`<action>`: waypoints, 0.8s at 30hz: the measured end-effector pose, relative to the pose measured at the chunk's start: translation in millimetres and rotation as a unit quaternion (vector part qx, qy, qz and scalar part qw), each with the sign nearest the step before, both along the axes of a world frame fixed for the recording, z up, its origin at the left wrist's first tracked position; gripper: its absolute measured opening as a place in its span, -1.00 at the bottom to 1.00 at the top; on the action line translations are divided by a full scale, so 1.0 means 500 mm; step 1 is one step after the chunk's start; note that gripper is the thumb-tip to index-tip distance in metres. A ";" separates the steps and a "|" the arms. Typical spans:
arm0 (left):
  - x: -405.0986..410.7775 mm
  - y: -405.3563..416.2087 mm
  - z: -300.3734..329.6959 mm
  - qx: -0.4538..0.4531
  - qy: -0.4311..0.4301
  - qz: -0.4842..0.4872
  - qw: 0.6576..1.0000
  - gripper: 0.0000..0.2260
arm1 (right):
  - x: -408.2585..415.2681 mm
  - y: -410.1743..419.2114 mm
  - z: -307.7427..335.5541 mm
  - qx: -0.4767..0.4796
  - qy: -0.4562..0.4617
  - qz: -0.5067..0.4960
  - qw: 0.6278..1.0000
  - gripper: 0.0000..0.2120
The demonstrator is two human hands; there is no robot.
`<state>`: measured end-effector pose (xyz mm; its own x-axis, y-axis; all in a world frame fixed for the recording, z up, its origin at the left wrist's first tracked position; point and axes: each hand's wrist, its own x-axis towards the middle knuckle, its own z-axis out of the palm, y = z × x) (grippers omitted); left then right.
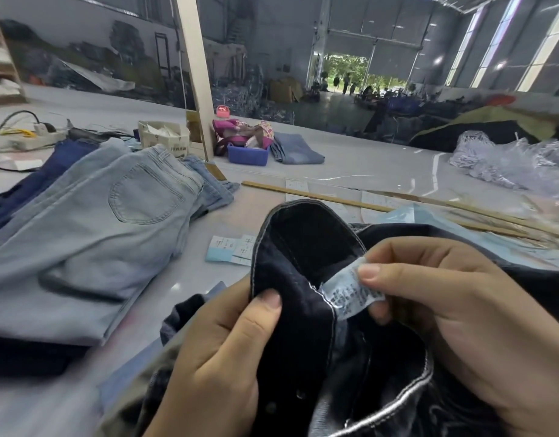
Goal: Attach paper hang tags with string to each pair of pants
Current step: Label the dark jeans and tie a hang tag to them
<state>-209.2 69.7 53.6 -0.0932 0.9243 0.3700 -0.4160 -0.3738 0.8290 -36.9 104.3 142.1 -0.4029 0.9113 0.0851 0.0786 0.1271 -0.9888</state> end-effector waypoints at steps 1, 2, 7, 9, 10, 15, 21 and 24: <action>-0.001 -0.001 0.000 -0.002 -0.001 0.002 1.000 -0.73 | 0.001 0.000 0.000 -0.008 0.012 0.006 1.000 -0.87; -0.002 -0.002 0.001 -0.004 -0.003 0.001 1.000 -0.73 | 0.003 0.001 0.000 -0.016 0.022 0.010 1.000 -0.84; -0.005 -0.001 0.003 -0.019 -0.011 0.009 1.000 -0.75 | 0.004 0.003 -0.001 -0.020 0.045 0.026 0.998 -0.68; -0.007 -0.002 0.003 -0.021 -0.012 0.006 1.000 -0.75 | 0.005 0.003 0.000 -0.015 0.046 0.034 0.998 -0.67; -0.007 -0.003 0.002 -0.022 -0.010 0.005 1.000 -0.75 | 0.005 0.002 0.000 -0.010 0.041 0.039 0.998 -0.67; -0.007 -0.007 0.002 -0.039 -0.010 0.022 0.999 -0.74 | 0.007 -0.001 0.003 0.003 0.021 0.056 0.998 -0.63; -0.005 -0.009 0.002 -0.043 -0.005 0.028 0.999 -0.75 | 0.007 -0.001 0.000 0.001 0.037 0.066 0.997 -0.62; -0.006 -0.008 0.002 -0.044 0.015 0.029 0.998 -0.74 | 0.006 -0.001 -0.002 0.011 0.028 0.072 0.997 -0.64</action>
<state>-212.2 65.6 54.7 -0.1386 0.9466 0.2911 -0.3703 -0.3222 0.8713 -34.0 103.8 141.3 -0.5229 0.8424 0.1299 0.0032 0.1543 -0.9880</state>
